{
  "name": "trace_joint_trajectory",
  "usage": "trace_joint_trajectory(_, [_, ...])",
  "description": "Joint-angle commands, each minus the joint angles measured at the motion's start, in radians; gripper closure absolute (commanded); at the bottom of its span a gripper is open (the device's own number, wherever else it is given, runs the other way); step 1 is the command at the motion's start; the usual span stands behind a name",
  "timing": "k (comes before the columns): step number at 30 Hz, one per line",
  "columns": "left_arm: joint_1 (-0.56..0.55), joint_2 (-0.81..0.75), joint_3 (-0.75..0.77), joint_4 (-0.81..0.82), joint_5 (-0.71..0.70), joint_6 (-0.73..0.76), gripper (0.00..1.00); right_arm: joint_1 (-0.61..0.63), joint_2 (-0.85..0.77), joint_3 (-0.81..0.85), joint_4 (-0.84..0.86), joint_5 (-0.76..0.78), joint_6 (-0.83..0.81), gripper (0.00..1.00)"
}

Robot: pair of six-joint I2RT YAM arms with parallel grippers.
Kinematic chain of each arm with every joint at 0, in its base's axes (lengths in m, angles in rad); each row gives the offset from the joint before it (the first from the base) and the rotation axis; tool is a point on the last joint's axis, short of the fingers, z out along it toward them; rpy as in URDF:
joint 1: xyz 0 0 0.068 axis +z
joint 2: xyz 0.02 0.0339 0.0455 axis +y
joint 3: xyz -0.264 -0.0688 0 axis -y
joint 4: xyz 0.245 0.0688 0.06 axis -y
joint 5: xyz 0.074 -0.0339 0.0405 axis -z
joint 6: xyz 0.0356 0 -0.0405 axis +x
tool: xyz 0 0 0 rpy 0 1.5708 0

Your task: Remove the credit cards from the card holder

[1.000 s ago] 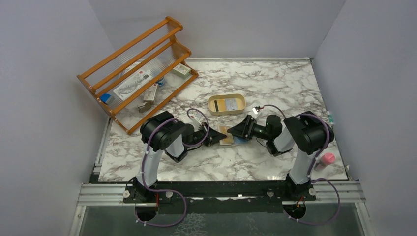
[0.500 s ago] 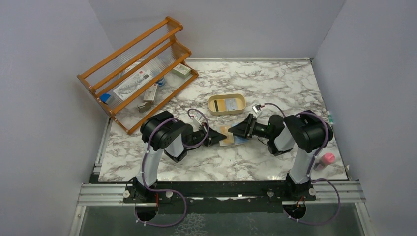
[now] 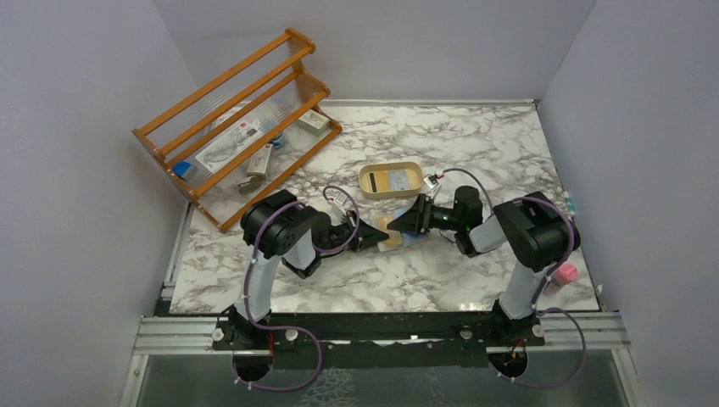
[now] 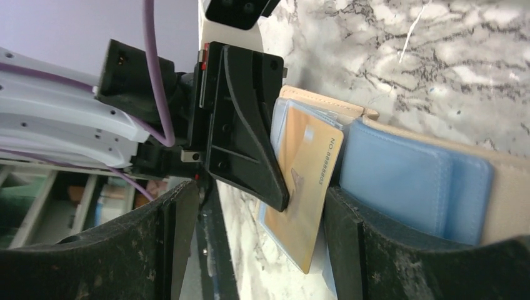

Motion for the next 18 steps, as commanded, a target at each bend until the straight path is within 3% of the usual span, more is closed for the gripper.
trace_joint_trajectory(1, [-0.060,0.015,0.122,0.147,0.049,0.011,1.00,0.202,-0.072,0.079,-0.172,-0.267,-0.102,0.26])
trace_joint_trajectory(6, [-0.060,0.010,0.130,0.136,0.054,0.014,1.00,0.203,-0.022,0.055,-0.060,-0.263,-0.032,0.31])
trace_joint_trajectory(12, [-0.055,0.012,0.112,0.133,0.053,0.024,1.00,0.203,0.051,0.026,0.214,-0.318,0.136,0.50])
trace_joint_trajectory(18, [-0.009,0.007,0.097,0.113,0.085,0.045,1.00,0.203,0.090,0.017,0.432,-0.391,0.269,0.49])
